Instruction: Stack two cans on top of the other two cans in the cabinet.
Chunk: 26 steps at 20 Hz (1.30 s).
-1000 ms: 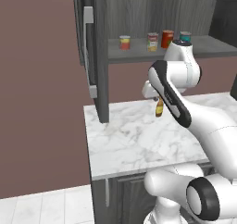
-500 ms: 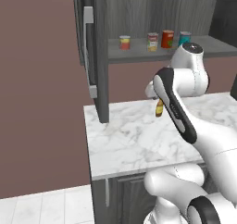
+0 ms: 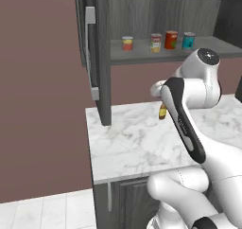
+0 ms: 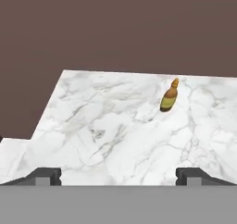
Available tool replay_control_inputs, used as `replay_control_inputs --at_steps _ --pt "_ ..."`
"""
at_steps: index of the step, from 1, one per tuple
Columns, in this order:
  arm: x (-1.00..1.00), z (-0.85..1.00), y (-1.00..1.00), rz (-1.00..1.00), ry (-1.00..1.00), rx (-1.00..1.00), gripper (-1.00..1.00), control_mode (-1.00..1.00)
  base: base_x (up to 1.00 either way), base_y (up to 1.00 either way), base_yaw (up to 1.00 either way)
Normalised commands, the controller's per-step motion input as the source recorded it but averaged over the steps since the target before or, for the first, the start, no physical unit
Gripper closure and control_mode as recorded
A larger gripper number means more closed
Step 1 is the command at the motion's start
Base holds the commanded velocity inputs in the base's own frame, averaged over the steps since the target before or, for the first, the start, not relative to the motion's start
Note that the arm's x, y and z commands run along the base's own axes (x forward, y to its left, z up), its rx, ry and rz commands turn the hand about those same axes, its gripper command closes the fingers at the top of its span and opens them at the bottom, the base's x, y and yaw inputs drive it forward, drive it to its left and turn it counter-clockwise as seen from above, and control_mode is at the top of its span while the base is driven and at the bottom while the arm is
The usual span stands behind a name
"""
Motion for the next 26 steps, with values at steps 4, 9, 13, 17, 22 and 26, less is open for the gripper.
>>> replay_control_inputs --at_steps 4,9,13,17,22,26 --pt "-0.02 0.45 0.04 -0.07 -0.08 0.09 -1.00 -1.00 0.00 0.00 0.00" --pt "0.01 0.39 0.20 -0.07 -0.15 0.07 -1.00 -1.00 0.00 0.00 0.00" --pt "0.14 0.32 0.14 -0.01 -0.24 0.05 -1.00 -1.00 0.00 0.00 0.00" --pt "0.16 0.31 0.10 0.00 -0.25 0.00 -1.00 -1.00 0.00 0.00 0.00" --pt "0.16 0.23 0.14 0.01 -0.22 0.00 -1.00 -1.00 0.00 0.00 0.00" --pt "0.01 0.38 0.17 0.16 -0.05 0.00 -1.00 -1.00 0.00 0.00 0.00"
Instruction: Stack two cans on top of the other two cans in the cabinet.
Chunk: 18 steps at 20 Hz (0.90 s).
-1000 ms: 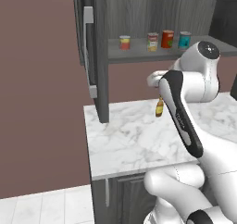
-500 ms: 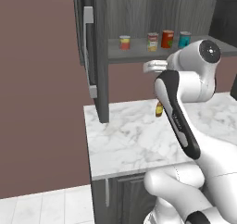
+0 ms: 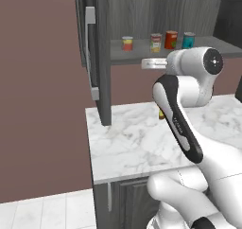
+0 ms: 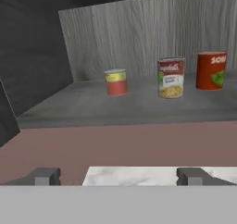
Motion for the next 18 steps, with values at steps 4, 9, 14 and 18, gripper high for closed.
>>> replay_control_inputs --at_steps 4,9,14,18 --pt "0.20 0.36 0.11 0.02 0.00 -0.04 -1.00 -1.00 0.00 0.00 0.00" --pt "0.33 0.22 0.06 0.00 0.02 -0.10 -1.00 -1.00 0.00 0.00 0.00" --pt "0.39 0.09 0.01 0.00 0.02 -0.05 -1.00 -1.00 0.00 0.00 0.00" --pt "0.36 0.00 0.00 0.04 0.00 -0.02 -1.00 -1.00 0.00 0.00 0.00"
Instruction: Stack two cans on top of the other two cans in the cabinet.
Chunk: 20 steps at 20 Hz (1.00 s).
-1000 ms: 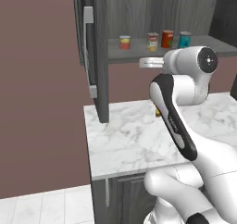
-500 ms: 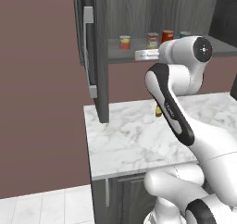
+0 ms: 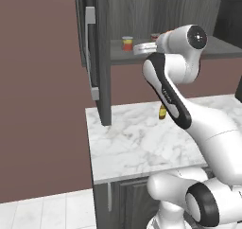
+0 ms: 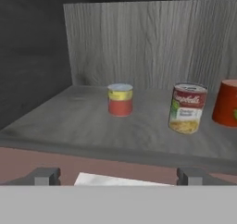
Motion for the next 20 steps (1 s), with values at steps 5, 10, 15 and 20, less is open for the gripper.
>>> replay_control_inputs --at_steps 5,10,15,20 --pt "0.32 0.00 0.07 0.03 0.01 -0.02 -1.00 -1.00 0.00 0.00 0.00" --pt "0.35 -0.06 0.15 0.00 0.00 -0.05 -1.00 -1.00 0.00 0.00 0.00" --pt "0.46 -0.07 0.08 0.00 0.11 -0.03 -1.00 -1.00 0.00 0.00 0.00" --pt "0.39 -0.05 0.01 0.00 0.08 0.00 -1.00 -1.00 0.00 0.00 0.00"
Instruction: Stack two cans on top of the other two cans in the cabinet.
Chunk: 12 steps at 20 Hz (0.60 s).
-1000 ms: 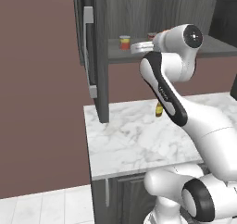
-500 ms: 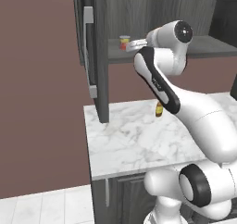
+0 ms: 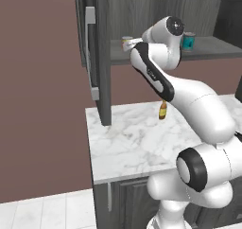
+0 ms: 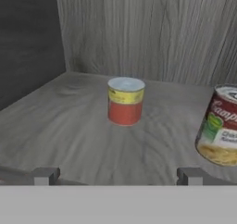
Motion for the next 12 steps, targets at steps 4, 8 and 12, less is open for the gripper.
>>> replay_control_inputs --at_steps 4,8,12 --pt "0.34 -0.02 0.00 0.00 0.06 0.00 -1.00 -1.00 0.00 0.00 0.00" --pt "0.26 -0.10 0.00 0.00 -0.01 0.00 -1.00 -1.00 0.00 0.00 0.00" --pt "0.29 -0.10 0.00 0.00 -0.08 0.00 -1.00 -1.00 0.00 0.00 0.00"
